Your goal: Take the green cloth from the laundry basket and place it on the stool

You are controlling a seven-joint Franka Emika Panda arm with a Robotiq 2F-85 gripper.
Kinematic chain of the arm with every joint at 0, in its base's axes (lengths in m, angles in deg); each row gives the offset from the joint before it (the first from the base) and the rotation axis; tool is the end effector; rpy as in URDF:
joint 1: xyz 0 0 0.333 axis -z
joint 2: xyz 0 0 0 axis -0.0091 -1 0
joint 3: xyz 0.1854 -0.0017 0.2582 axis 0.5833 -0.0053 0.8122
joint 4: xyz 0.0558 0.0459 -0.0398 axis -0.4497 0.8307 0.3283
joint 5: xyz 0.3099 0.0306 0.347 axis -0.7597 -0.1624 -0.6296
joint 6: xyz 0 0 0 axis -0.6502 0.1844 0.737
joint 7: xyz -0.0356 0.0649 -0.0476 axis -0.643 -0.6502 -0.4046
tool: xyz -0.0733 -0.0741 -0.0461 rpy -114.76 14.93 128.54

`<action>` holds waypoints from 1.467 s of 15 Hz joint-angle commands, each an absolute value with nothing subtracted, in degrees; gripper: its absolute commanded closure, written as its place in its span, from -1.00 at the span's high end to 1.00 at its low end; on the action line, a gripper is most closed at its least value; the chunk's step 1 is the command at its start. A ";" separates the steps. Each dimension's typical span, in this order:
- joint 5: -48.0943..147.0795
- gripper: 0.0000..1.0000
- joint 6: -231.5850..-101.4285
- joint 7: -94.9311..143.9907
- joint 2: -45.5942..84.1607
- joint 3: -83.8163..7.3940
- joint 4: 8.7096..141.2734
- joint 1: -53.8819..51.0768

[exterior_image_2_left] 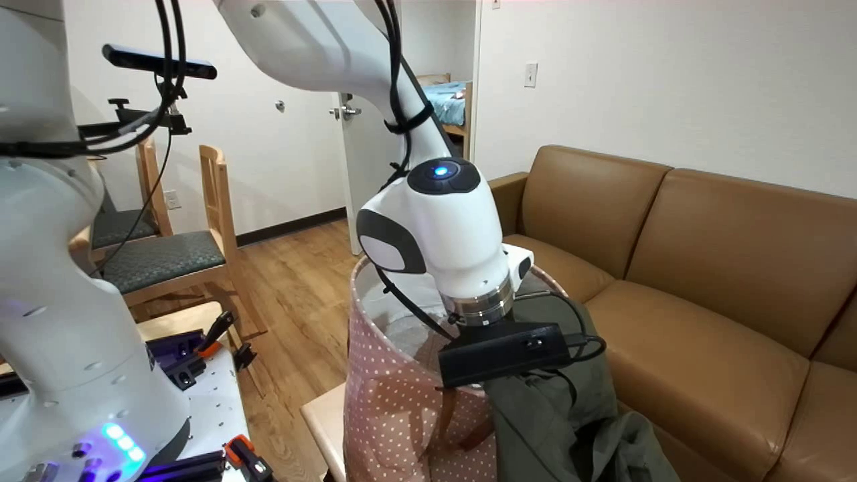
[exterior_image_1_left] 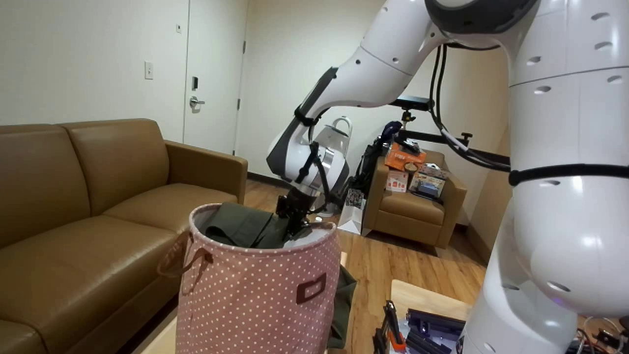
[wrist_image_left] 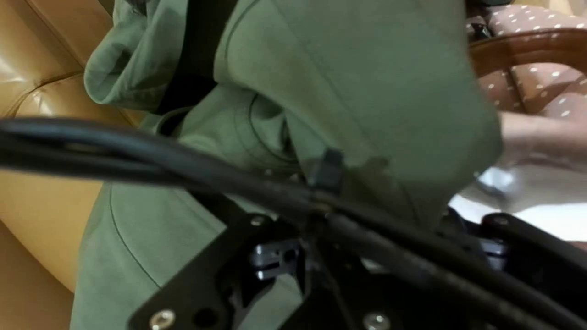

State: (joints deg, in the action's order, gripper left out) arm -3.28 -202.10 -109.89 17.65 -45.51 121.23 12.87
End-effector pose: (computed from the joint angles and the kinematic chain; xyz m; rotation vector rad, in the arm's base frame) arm 0.4530 -0.2729 0.1272 2.5610 1.4179 0.3510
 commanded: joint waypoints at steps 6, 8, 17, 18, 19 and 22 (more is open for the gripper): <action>-3.40 -1.00 -193.36 -111.29 27.08 -48.28 122.29 16.23; -3.74 -0.97 -187.44 -111.68 31.78 -50.30 122.19 18.06; -10.43 -0.97 -165.66 -106.59 41.74 -61.20 113.61 23.49; -12.41 -0.97 -165.96 -105.17 40.56 -61.93 112.04 23.51; -14.19 -0.97 -166.37 -103.88 39.52 -62.41 110.78 23.58; -20.50 -0.97 -168.79 -99.55 33.78 -62.97 106.30 23.76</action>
